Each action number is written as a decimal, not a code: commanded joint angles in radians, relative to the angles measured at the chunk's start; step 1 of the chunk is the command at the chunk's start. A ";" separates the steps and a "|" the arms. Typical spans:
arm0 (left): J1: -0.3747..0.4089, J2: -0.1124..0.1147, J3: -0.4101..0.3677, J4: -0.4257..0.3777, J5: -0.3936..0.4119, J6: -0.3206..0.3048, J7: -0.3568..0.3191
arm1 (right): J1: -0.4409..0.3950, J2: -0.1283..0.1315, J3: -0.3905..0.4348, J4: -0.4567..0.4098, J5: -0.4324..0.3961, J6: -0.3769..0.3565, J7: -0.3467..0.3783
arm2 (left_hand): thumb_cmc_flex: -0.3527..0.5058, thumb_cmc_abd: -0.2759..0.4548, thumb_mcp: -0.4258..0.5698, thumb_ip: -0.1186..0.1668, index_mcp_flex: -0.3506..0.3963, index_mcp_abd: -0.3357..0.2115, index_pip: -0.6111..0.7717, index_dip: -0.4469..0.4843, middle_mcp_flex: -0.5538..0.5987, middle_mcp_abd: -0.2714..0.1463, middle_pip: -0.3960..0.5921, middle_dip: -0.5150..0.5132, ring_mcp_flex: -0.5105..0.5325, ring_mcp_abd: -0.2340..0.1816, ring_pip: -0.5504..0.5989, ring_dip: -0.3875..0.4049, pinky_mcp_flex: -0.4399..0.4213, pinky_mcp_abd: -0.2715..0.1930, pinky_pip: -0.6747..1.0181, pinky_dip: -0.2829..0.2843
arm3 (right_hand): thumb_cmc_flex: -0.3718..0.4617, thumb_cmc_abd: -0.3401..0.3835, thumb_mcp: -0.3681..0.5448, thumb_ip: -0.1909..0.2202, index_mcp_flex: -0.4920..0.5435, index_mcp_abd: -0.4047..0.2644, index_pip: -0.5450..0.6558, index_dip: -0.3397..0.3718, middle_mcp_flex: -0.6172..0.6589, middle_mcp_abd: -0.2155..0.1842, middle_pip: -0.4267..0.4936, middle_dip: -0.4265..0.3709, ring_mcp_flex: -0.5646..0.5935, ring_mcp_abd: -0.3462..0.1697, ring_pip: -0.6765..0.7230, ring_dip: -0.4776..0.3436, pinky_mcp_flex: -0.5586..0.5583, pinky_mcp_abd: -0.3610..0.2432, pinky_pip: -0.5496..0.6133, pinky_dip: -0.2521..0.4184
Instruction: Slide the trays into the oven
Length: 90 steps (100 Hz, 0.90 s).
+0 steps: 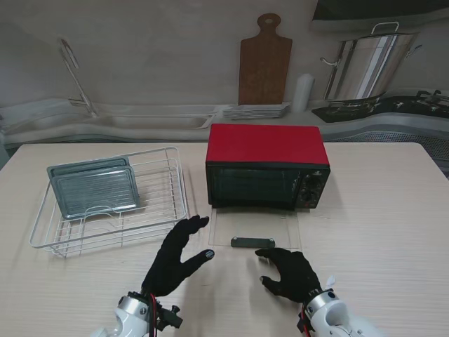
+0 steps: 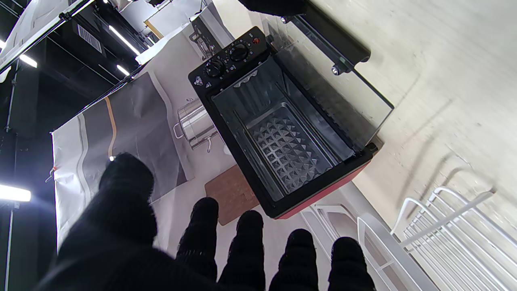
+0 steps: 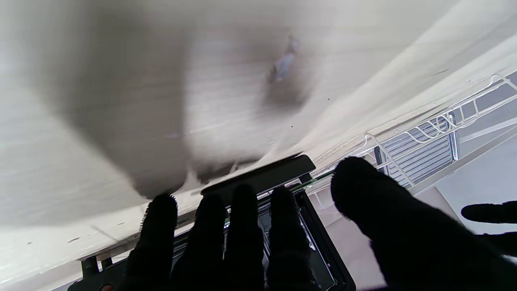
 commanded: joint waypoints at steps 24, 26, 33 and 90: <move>0.009 -0.004 0.000 -0.012 -0.001 0.010 -0.017 | -0.060 0.001 0.032 -0.052 0.012 -0.056 0.046 | 0.005 0.007 0.010 0.028 0.015 0.003 -0.009 0.017 0.017 -0.004 -0.003 0.009 0.010 -0.006 0.000 0.007 -0.016 -0.003 0.000 0.022 | -0.003 0.028 -0.051 0.029 0.005 0.000 -0.011 0.007 -0.012 0.030 0.009 0.016 0.001 0.003 -0.014 0.008 0.010 0.013 0.017 0.022; 0.009 -0.004 0.000 -0.012 -0.001 0.011 -0.017 | -0.066 0.001 0.036 -0.058 0.014 -0.062 0.050 | 0.006 0.006 0.011 0.028 0.014 0.003 -0.009 0.017 0.018 -0.002 -0.003 0.009 0.008 -0.005 -0.001 0.007 -0.016 -0.003 0.000 0.022 | -0.004 0.028 -0.053 0.028 0.005 0.000 -0.011 0.008 -0.010 0.030 0.009 0.016 0.002 0.004 -0.014 0.008 0.010 0.013 0.018 0.022; 0.009 -0.004 0.000 -0.012 0.000 0.011 -0.016 | -0.088 0.002 0.053 -0.083 0.025 -0.083 0.065 | 0.006 0.007 0.011 0.028 0.013 0.004 -0.010 0.017 0.017 -0.001 -0.003 0.009 0.008 -0.003 -0.001 0.007 -0.016 -0.003 0.000 0.022 | -0.005 0.033 -0.060 0.027 0.006 0.000 -0.012 0.007 -0.007 0.032 0.008 0.016 0.003 0.006 -0.014 0.008 0.009 0.013 0.017 0.023; -0.003 -0.004 0.007 -0.005 -0.005 0.030 -0.023 | -0.135 -0.027 0.099 -0.213 0.135 -0.130 -0.003 | 0.005 0.013 0.002 0.029 -0.019 -0.035 -0.039 -0.008 -0.001 -0.015 -0.024 -0.008 -0.001 -0.012 -0.012 -0.003 -0.014 -0.007 -0.021 -0.005 | 0.004 0.032 -0.075 0.028 -0.002 -0.019 -0.029 0.007 -0.017 0.026 -0.011 0.009 -0.012 0.005 -0.032 -0.001 -0.015 0.018 -0.011 0.009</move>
